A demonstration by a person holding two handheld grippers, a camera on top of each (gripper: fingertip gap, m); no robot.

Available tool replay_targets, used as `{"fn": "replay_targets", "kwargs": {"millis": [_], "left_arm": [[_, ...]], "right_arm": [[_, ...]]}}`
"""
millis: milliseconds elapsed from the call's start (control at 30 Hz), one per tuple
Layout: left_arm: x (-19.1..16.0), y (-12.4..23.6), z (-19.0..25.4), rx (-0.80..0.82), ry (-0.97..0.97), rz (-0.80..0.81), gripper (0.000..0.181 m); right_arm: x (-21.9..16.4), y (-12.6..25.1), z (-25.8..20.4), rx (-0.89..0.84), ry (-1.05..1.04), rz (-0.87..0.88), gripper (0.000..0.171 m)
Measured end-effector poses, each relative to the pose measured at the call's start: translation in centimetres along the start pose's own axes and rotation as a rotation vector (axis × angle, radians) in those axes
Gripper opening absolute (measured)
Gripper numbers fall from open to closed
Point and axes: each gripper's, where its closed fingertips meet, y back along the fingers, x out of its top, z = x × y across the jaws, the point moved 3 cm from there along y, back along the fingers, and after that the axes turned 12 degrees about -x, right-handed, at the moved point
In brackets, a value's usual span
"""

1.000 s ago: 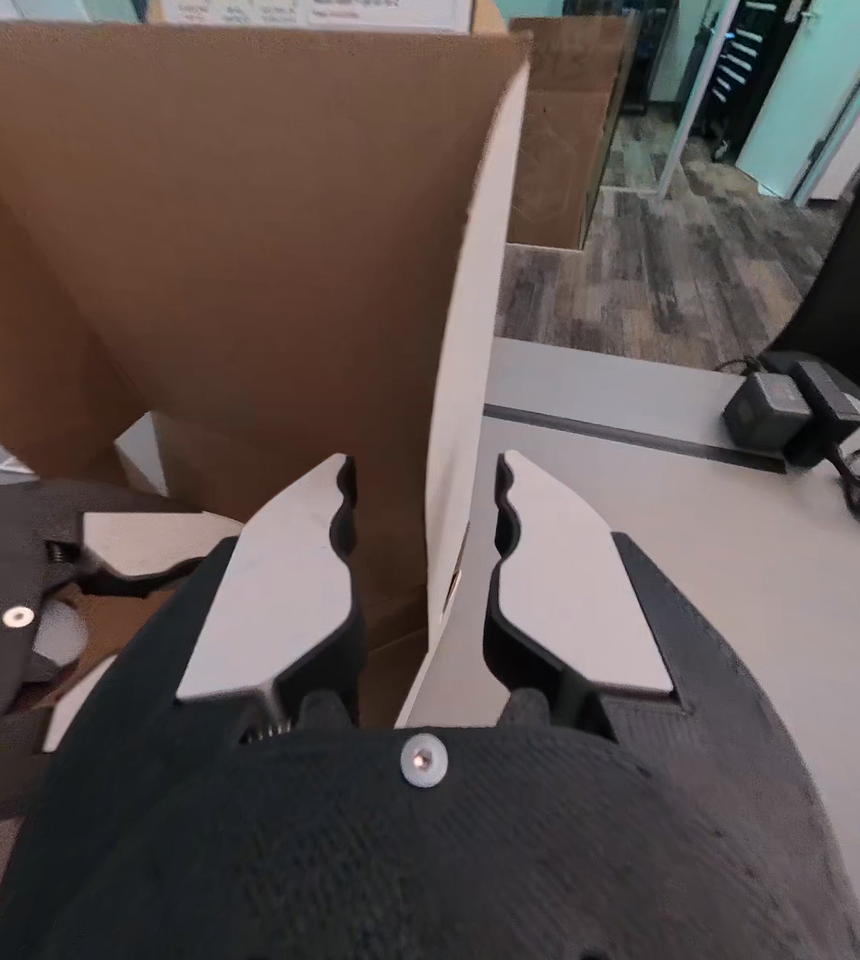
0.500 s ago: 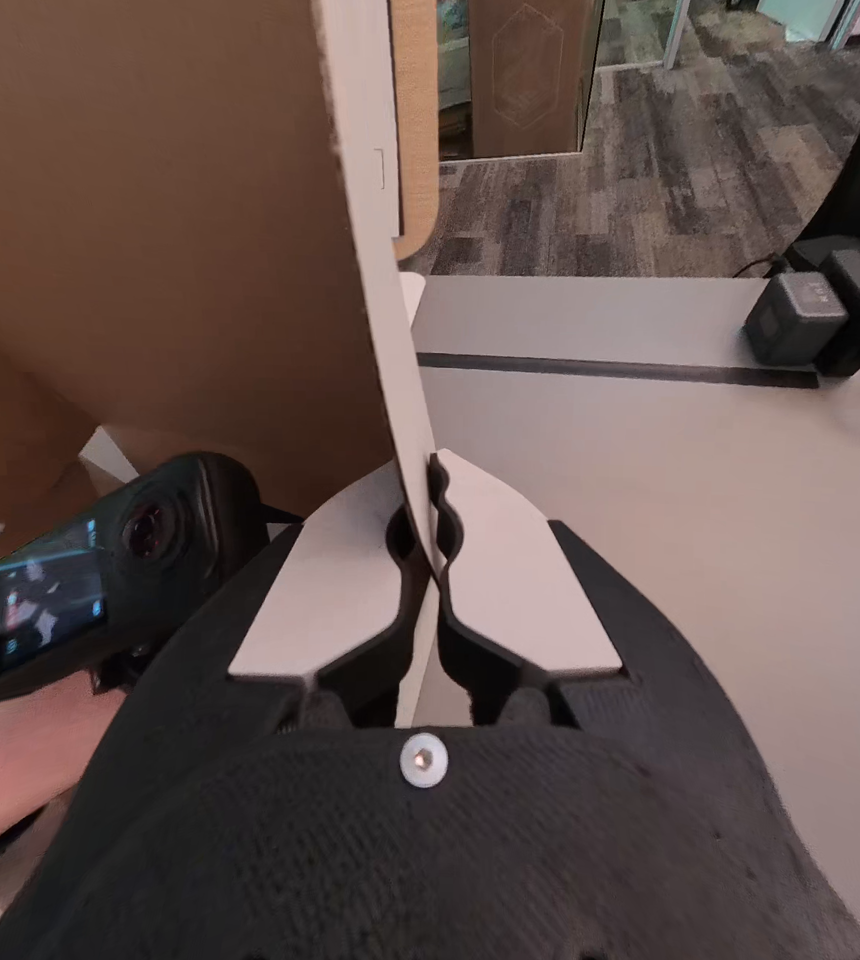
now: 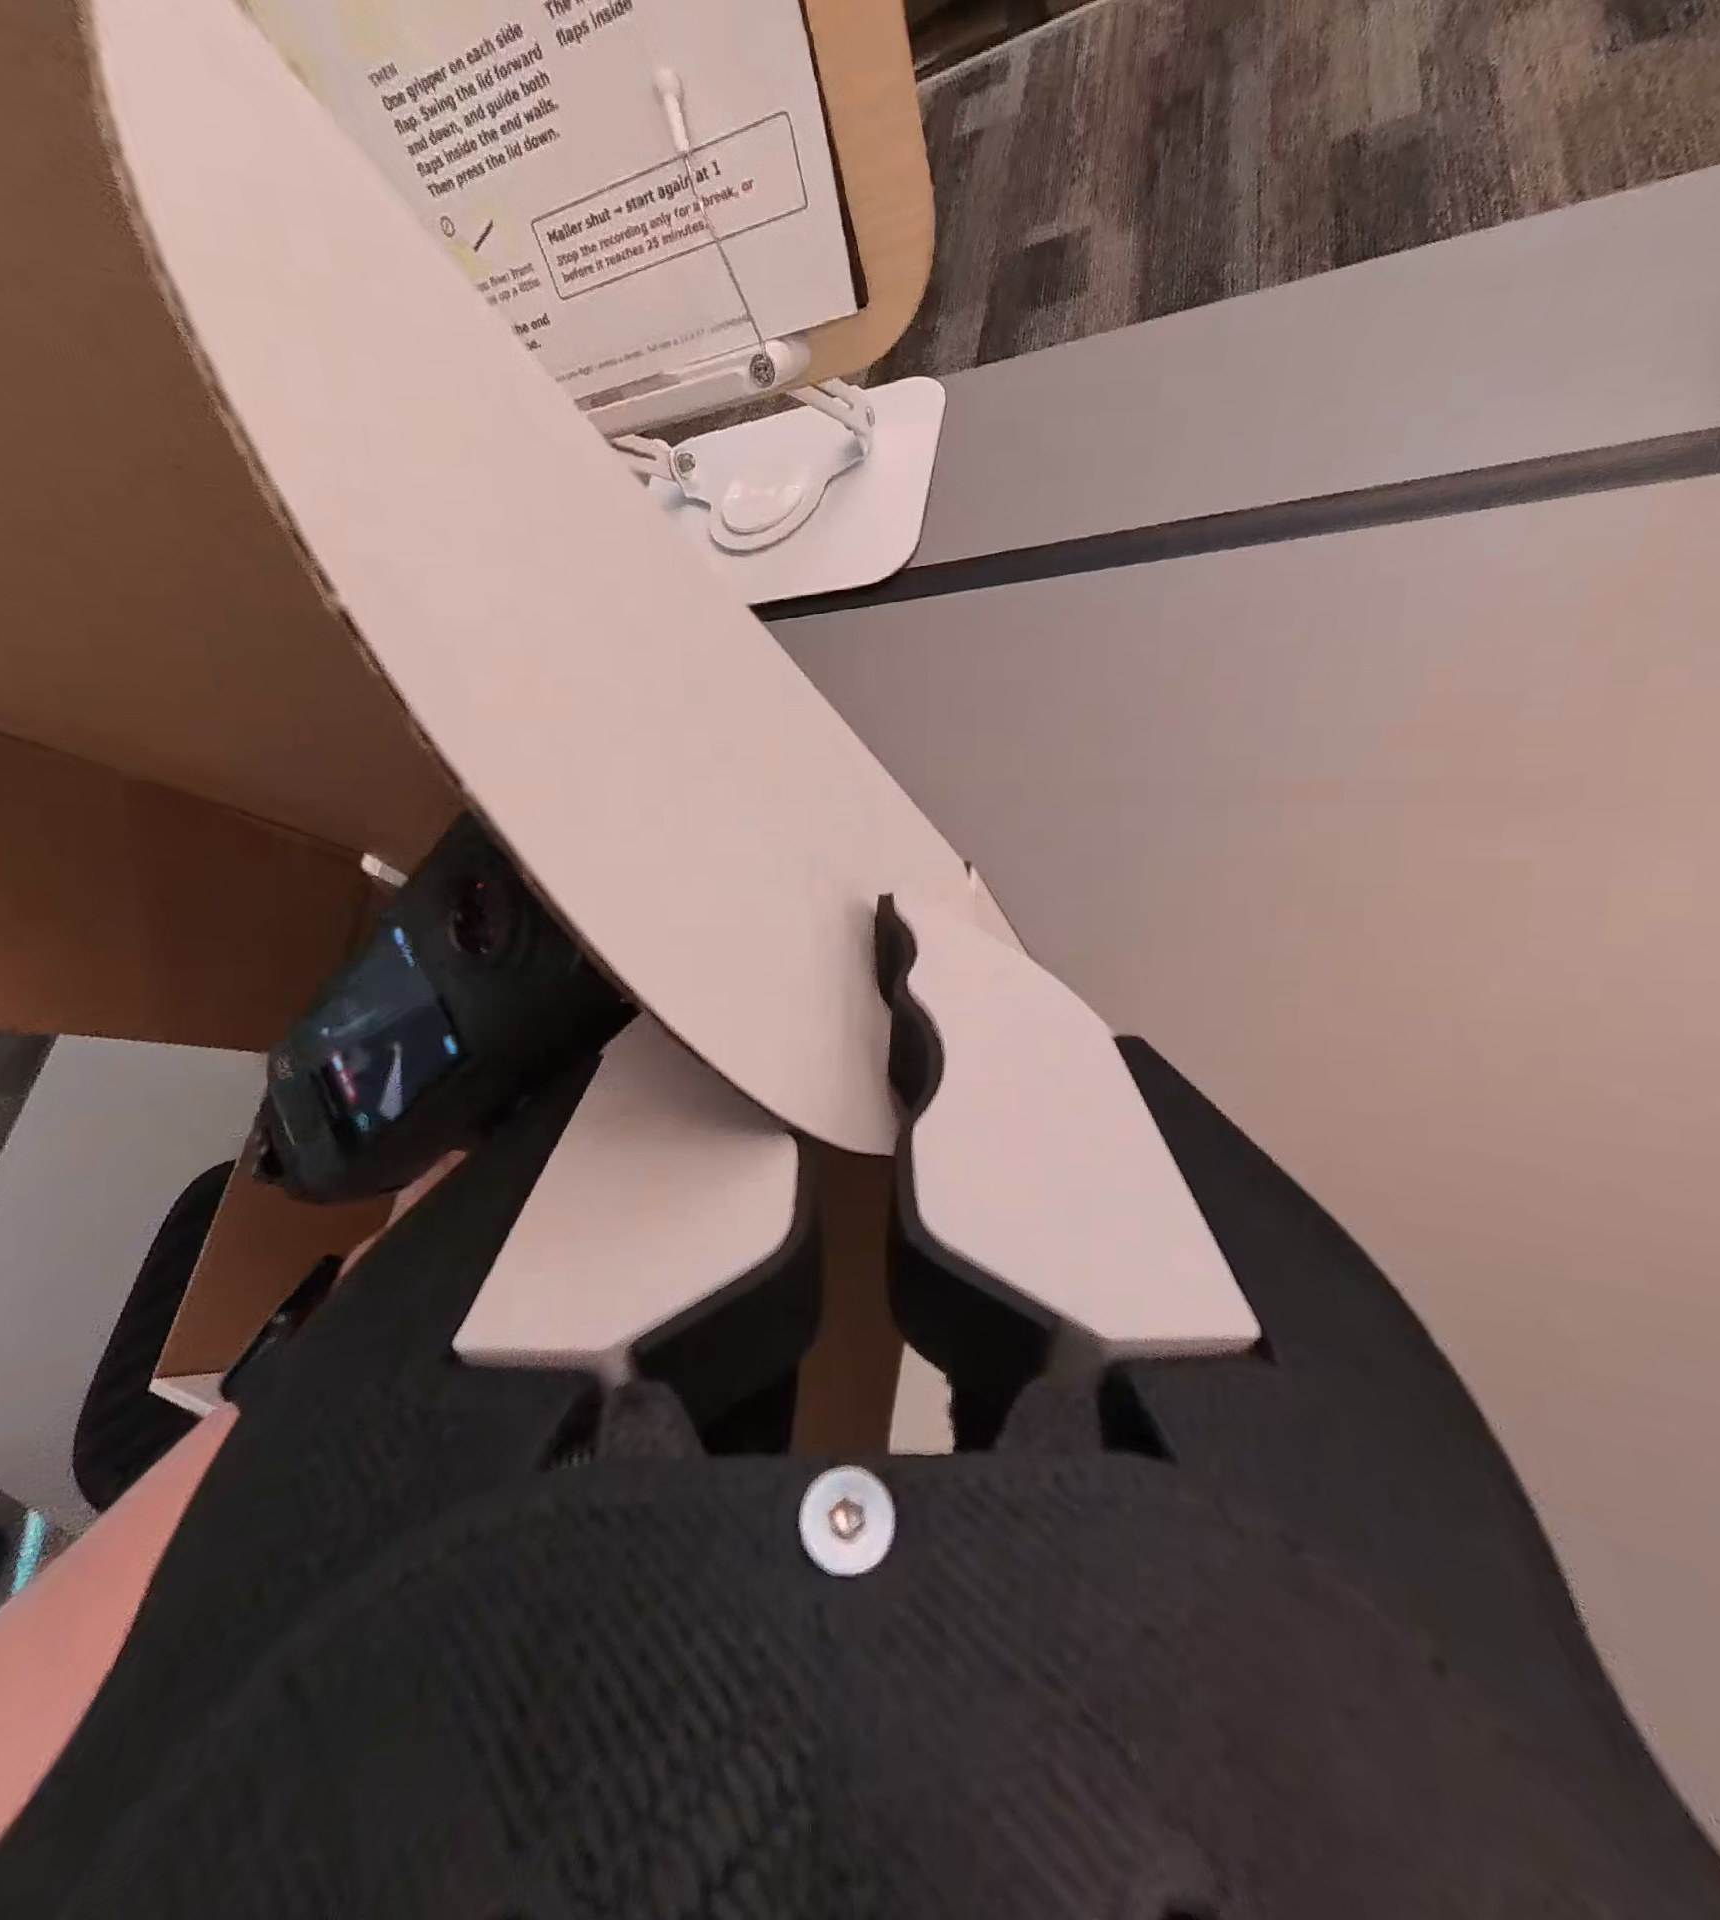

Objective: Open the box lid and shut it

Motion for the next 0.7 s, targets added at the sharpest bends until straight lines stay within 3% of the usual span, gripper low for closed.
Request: {"fn": "replay_targets", "kwargs": {"millis": [33,700], "left_arm": [[0.0,0.0,-0.1,0.012,-0.006,0.0,0.012],[-0.1,-0.3,-0.8,-0.021,-0.007,0.046,0.012]], "right_arm": [[-0.1,0.0,-0.2,-0.008,-0.01,-0.006,0.007],[0.3,-0.5,-2.2,-0.136,-0.286,-0.05,0.013]]}}
